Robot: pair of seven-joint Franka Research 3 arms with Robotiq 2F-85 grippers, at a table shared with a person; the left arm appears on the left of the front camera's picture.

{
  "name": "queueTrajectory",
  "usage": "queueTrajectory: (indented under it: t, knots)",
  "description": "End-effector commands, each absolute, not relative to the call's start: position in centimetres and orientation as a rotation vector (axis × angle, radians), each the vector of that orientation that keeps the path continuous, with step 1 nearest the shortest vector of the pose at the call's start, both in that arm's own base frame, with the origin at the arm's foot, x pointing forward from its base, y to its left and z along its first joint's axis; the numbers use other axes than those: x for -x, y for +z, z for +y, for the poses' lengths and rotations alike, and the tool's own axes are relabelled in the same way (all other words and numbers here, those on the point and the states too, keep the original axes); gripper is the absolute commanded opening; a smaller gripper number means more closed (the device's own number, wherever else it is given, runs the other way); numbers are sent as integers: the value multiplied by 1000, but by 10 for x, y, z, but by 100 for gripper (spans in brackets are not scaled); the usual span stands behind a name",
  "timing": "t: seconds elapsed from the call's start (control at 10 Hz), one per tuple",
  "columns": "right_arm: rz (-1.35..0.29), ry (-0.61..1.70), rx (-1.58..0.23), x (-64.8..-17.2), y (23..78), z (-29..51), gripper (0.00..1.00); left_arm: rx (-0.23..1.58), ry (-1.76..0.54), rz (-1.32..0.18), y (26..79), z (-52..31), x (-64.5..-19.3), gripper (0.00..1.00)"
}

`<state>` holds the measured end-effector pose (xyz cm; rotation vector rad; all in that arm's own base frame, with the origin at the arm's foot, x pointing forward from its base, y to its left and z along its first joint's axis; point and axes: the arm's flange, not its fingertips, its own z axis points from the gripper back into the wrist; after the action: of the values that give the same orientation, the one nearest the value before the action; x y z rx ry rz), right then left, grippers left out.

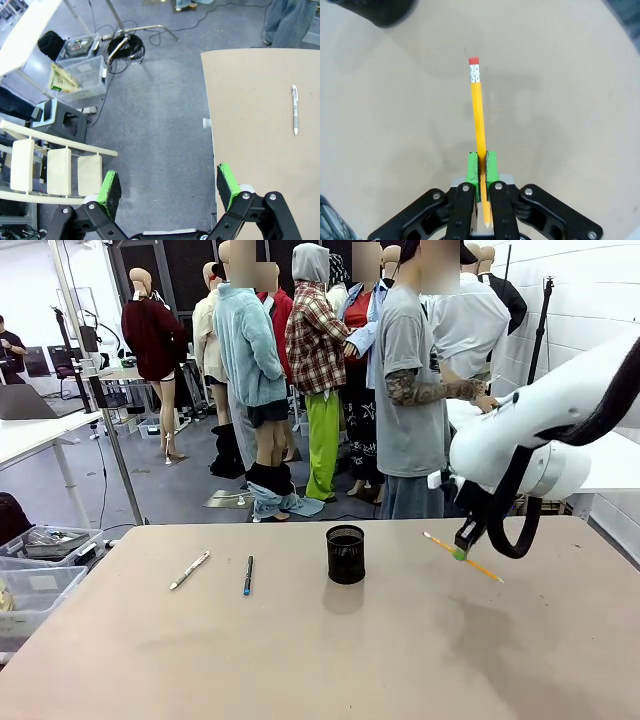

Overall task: Place the pens into the pen holder.
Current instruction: Pick up a writing instrument from the table and place it into the Pen holder.

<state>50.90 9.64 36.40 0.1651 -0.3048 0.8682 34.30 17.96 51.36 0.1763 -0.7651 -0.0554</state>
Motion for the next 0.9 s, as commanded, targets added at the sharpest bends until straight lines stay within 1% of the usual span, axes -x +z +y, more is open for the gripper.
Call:
queueTrajectory:
  t: [0.0, 0.1, 0.3, 0.4, 0.5, 0.7, 0.8]
  knots:
    - [-530, 1007, -324, -487, 368, 85, 0, -183, -54, -762, 513, 182, -342, 100]
    - [-665, 1019, -357, -486, 374, 87, 0, -183, -54, -762, 513, 182, -342, 100]
    - [-940, 1082, -482, -491, 386, 106, 0, -183, -54, -762, 513, 182, -342, 100]
    - [-1049, 1109, -506, -499, 390, 118, 0, -183, -54, -762, 513, 182, -342, 100]
    - [-1128, 1149, -556, -512, 392, 132, 0, -183, -54, -762, 513, 182, -342, 100]
    - [-1177, 1225, -691, -542, 387, 164, 0, -183, -54, -762, 513, 182, -342, 100]
    - [-1180, 1254, -726, -553, 385, 179, 0, -183, -54, -762, 513, 182, -342, 100]
